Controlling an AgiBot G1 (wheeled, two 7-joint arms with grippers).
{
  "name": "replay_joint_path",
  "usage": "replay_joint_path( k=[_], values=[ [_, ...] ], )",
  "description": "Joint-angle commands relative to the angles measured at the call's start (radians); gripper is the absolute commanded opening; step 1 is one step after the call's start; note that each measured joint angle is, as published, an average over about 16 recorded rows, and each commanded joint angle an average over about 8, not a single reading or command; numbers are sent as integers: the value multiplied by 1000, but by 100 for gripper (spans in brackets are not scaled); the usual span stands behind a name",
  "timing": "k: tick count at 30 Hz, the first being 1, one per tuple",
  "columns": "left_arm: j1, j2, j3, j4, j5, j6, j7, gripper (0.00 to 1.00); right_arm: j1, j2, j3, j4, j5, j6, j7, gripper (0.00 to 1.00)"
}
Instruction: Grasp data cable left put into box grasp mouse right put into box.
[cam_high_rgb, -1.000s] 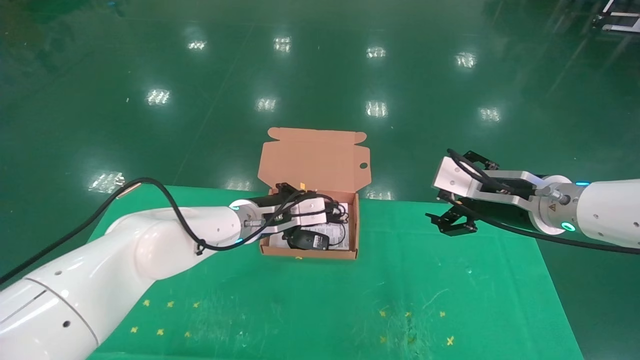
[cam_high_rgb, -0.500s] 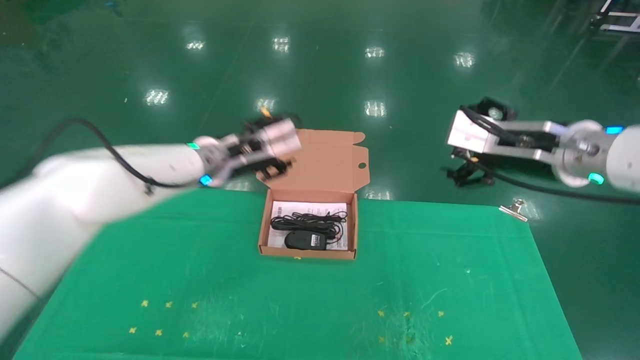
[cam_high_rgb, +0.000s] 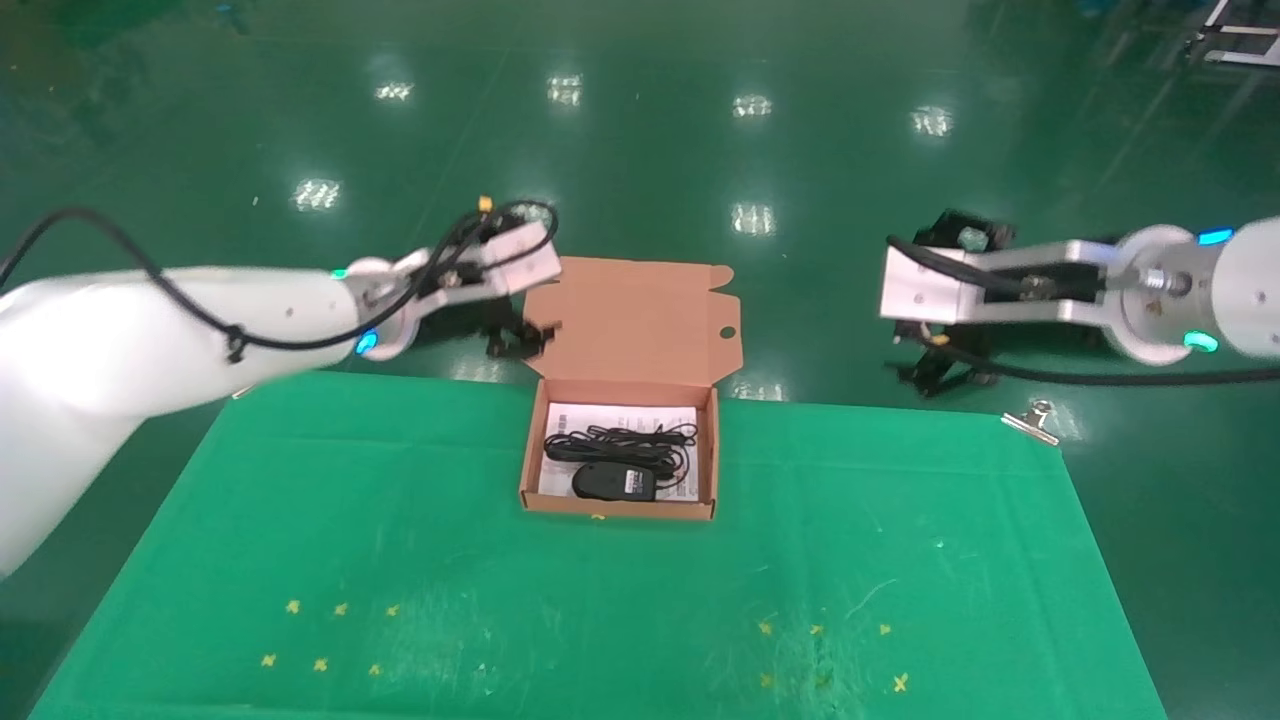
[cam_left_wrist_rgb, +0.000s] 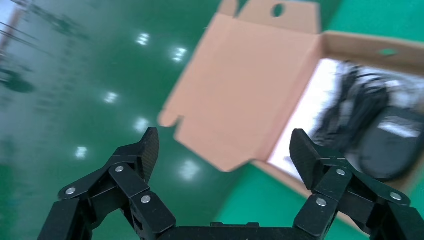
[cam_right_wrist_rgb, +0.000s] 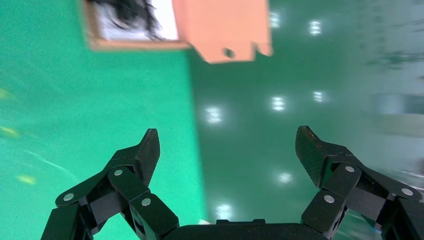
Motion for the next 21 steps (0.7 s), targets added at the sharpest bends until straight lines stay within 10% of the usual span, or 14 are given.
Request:
replay_joint_path(
  k=[1, 21],
  values=[
    [19, -21, -24, -18, -41, 32, 8, 100, -32, 4, 42, -2, 37, -25, -15, 100],
    [189, -204, -234, -173, -404, 311, 78, 100, -314, 37, 412, -18, 360, -251, -145, 100]
  ],
)
